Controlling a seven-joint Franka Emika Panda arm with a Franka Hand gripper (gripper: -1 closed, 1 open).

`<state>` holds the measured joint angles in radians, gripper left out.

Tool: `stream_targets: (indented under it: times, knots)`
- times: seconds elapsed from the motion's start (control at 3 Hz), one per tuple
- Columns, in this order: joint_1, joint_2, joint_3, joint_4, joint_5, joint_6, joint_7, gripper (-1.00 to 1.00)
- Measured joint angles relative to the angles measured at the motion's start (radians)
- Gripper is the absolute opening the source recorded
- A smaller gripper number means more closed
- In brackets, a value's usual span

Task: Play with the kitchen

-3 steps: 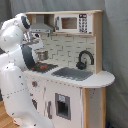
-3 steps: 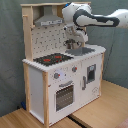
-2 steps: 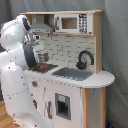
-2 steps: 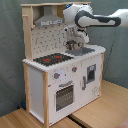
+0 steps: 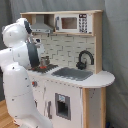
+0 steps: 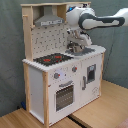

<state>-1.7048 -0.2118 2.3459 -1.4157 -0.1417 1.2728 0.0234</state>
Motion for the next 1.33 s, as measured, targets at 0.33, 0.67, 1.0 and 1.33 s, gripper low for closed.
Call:
stream_targets:
  times: [0.33,0.67,1.0,1.33]
  knots:
    - [0.025,0.051,0.001,-0.072,-0.030,0.032,0.034,-1.00]
    - [0.048,0.105,0.005,-0.142,-0.064,0.060,0.071,-1.00]
    - [0.068,0.161,0.011,-0.210,-0.099,0.086,0.111,-1.00]
    - [0.083,0.218,0.019,-0.271,-0.133,0.105,0.152,-1.00]
